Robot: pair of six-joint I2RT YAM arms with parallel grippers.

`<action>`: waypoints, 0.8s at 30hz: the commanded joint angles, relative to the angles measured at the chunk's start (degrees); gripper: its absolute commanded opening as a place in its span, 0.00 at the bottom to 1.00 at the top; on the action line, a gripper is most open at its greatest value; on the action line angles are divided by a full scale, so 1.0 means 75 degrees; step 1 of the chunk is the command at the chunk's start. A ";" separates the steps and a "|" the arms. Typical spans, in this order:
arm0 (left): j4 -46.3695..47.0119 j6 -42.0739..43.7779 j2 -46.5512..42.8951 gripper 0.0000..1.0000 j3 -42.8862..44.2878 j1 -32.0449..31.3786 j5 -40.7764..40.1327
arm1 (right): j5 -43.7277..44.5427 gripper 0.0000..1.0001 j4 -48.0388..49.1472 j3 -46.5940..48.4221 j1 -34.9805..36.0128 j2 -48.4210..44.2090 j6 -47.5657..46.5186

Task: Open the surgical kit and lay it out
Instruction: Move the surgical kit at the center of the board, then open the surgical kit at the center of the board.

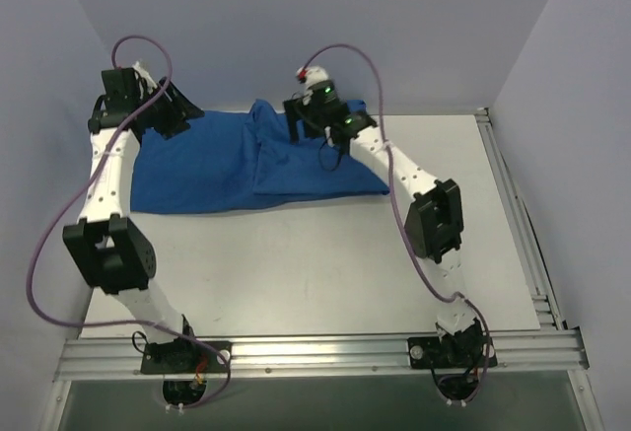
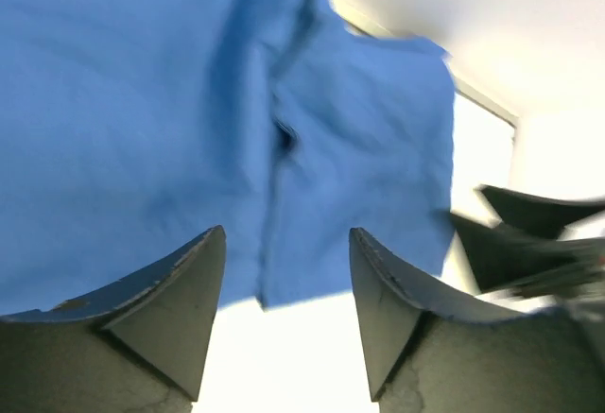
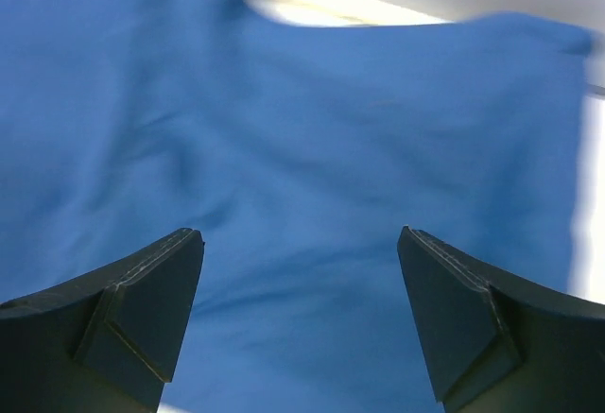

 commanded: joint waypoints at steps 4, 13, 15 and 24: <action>0.1049 -0.0303 -0.2127 0.62 -0.2115 -0.0157 0.0039 | 0.0417 0.58 0.0311 -0.0656 0.1474 -0.0320 -0.1407; 0.0767 0.0037 -0.3557 0.61 -0.3322 -0.0098 0.0355 | 0.0406 0.60 0.0347 -0.0703 0.2049 0.0208 -0.1890; 0.0814 -0.0021 -0.3909 0.62 -0.3604 -0.0075 0.0169 | 0.0243 0.67 0.0288 -0.0715 0.2154 0.0336 -0.2089; 0.0838 -0.0045 -0.3840 0.64 -0.3709 0.0265 0.0460 | 0.0183 0.67 0.0112 -0.0504 0.2670 0.0688 -0.2324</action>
